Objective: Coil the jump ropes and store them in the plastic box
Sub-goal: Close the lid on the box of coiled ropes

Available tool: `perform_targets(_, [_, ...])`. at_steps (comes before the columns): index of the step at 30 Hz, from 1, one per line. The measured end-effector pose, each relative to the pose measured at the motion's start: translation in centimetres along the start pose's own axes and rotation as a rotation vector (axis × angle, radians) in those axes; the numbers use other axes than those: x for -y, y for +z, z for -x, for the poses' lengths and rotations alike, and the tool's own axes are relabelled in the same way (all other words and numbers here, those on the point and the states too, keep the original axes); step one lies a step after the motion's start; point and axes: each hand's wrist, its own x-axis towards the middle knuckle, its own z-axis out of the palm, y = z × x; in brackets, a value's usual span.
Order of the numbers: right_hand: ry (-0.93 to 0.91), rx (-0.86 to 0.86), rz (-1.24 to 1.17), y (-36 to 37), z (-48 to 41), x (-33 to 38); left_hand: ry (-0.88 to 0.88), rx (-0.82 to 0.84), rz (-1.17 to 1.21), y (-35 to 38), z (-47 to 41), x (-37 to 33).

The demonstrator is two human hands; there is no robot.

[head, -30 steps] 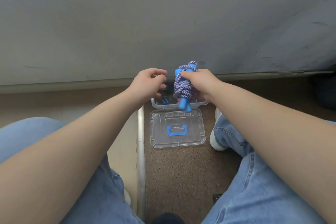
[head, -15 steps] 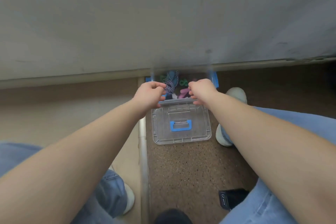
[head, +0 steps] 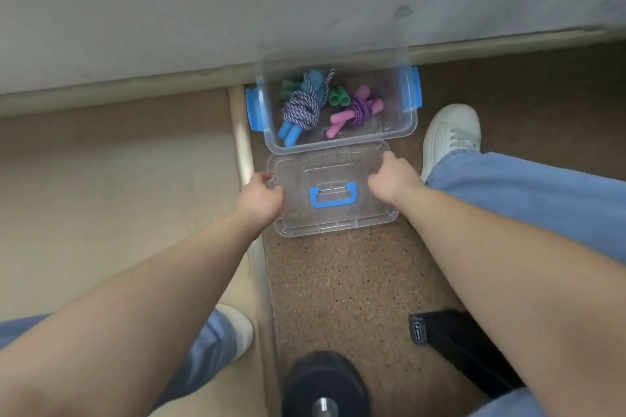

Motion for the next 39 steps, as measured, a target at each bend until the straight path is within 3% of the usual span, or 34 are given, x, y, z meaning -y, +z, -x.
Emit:
perform_targets(3, [0.085,0.01,-0.085,0.8,-2.0,-0.4,-0.027,0.03,-0.049,0.7,-0.9,0.9])
perform_targets(9, [0.163,0.073,-0.193,1.5,-2.7,-0.5,-0.117,0.143,0.071,2.1,-1.9,1.8])
perform_targets(15, [0.176,0.118,-0.27,-0.1,-2.3,-2.2,-0.154,0.085,0.071,0.4,-1.3,3.1])
perform_targets(25, [0.082,-0.05,-0.394,-5.1,5.2,0.6,-0.073,-0.025,0.258,-5.0,3.1,0.6])
perform_targets(29, [0.069,-0.136,-0.545,-7.6,6.9,0.7,-0.049,-0.086,0.481,-7.0,5.3,-0.8])
perform_targets(32, [0.105,-0.16,-0.959,-9.1,8.4,0.6,-0.007,-0.118,0.623,-7.9,6.7,-1.5])
perform_targets(35, [0.123,-0.079,-1.29,-9.2,8.9,-0.9,0.044,-0.131,0.582,-8.0,7.2,-1.3])
perform_targets(37, [0.074,-0.051,-1.322,-9.0,8.8,-1.3,0.098,-0.166,0.571,-7.7,7.1,-1.4])
perform_targets(39, [0.03,-0.121,-1.207,-9.0,8.6,-1.1,0.16,-0.194,0.551,-7.3,7.0,-1.9])
